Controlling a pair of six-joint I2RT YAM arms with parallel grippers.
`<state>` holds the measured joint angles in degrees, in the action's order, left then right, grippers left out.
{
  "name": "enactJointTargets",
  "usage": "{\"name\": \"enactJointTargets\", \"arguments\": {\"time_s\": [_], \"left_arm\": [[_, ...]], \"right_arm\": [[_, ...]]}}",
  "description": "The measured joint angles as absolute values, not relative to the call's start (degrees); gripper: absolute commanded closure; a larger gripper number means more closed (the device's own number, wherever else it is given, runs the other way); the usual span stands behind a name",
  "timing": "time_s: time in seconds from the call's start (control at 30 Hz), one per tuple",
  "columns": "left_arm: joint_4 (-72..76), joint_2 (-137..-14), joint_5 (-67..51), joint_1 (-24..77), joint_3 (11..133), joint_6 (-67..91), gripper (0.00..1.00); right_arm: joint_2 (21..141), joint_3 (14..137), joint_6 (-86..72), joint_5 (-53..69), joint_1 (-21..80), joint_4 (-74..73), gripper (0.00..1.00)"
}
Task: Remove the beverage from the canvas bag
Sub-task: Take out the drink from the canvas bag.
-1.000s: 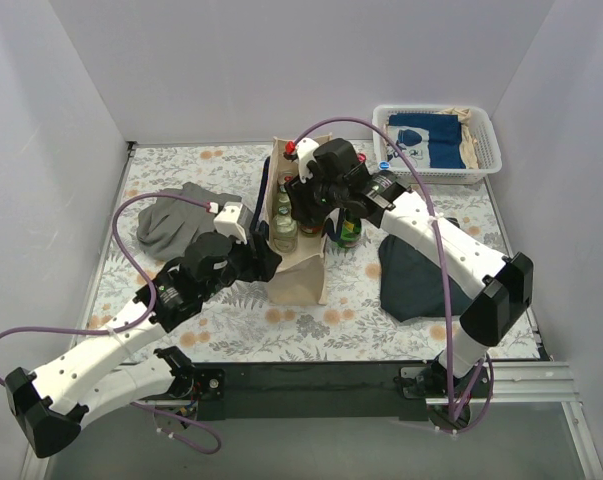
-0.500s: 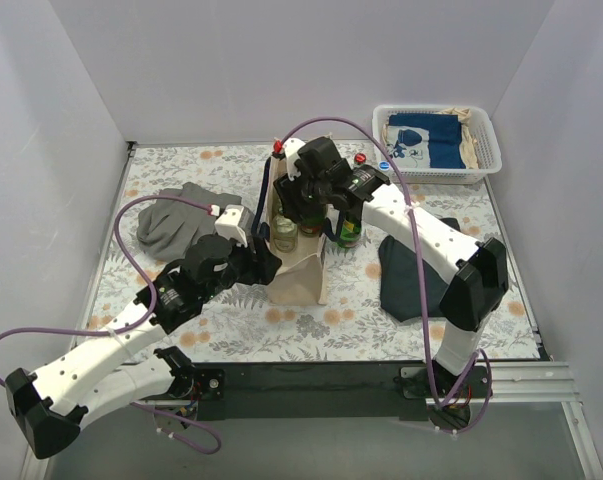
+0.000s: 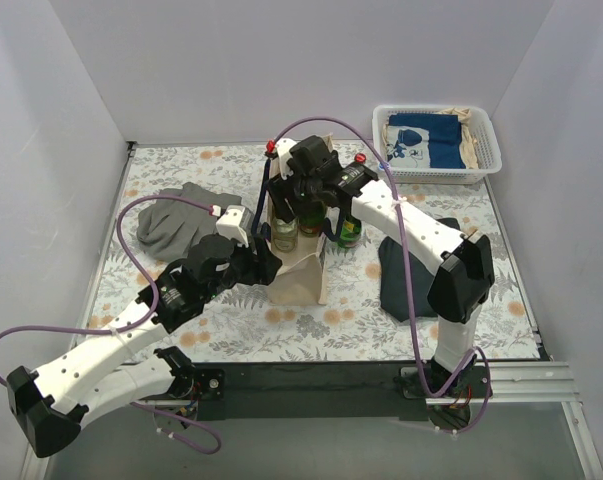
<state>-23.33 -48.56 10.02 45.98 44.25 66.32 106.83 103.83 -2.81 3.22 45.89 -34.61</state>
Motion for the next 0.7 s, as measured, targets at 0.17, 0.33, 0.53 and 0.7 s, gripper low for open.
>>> {"name": "enactJointTargets", "arguments": {"time_s": [0.17, 0.33, 0.53, 0.7], "left_arm": [[-23.29, -48.25, 10.17, 45.98, 43.9, 66.39, 0.39], [-23.16, -48.23, 10.26, 45.98, 43.83, 66.43, 0.38], [-22.85, -48.14, 10.87, 45.98, 43.59, 66.41, 0.35], [-22.9, -47.44, 11.7, 45.98, 43.46, 66.43, 0.33]], "right_arm": [[108.27, 103.83, -2.79, 3.18, 45.89, -34.61, 0.34], [110.26, 104.79, -2.76, 3.11, 45.89, -35.03, 0.38], [111.53, 107.33, -2.76, 3.14, 45.91, -35.68, 0.41], [112.03, 108.33, -2.76, 3.03, 45.95, -36.05, 0.42]]}}
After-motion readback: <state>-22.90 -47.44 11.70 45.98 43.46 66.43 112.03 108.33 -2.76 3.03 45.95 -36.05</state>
